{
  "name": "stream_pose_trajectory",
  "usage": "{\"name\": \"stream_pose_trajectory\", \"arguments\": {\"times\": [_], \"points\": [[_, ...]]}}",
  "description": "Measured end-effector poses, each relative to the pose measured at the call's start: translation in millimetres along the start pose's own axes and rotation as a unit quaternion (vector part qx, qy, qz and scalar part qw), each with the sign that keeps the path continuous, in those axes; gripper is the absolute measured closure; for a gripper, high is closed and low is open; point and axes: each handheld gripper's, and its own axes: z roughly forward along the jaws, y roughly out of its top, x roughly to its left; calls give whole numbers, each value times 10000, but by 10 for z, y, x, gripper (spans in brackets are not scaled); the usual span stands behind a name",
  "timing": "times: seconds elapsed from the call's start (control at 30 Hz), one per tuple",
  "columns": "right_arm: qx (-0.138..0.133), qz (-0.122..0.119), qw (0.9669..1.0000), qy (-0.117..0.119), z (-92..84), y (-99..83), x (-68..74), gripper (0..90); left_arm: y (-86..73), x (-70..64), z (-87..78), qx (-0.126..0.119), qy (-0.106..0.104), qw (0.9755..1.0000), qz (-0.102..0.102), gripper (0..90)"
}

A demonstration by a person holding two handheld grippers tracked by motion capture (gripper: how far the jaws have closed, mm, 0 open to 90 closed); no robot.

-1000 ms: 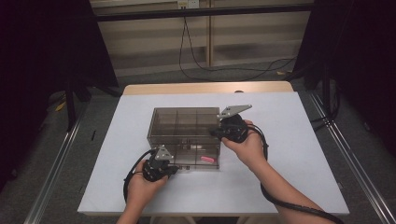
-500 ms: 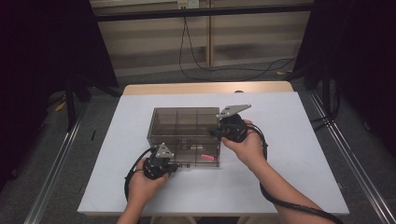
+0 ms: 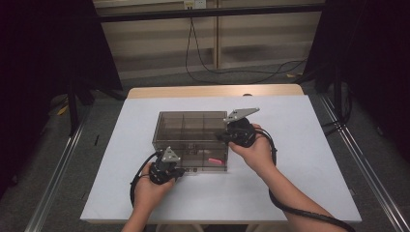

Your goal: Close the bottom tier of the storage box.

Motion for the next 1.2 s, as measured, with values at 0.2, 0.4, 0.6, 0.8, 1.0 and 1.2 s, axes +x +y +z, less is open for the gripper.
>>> {"name": "stream_pose_trajectory", "arguments": {"times": [0.2, 0.4, 0.6, 0.8, 1.0, 1.2], "points": [[-1, 0, 10000, 19, 3, 5, -5, 900, 9, 8, 4, 23, 15, 10000, -16, 900], [0, 24, 10000, 19, 5, 4, -6, 900, 18, 8, 18, -31, 27, 10000, -33, 900], [-3, 30, 10000, 18, 6, 5, -7, 900, 24, 10, 30, -79, 68, 9999, -69, 900], [-2, 41, 10000, 16, 7, 7, -8, 900, 31, 20, 30, -51, 78, 10000, -31, 900], [-9, 36, 10000, 28, 9, 8, -10, 900, 43, 32, 37, -46, 87, 9999, -66, 900], [-3, 36, 10000, 28, 10, 10, -10, 900, 53, 40, 52, -66, 107, 9999, -117, 900]]}}
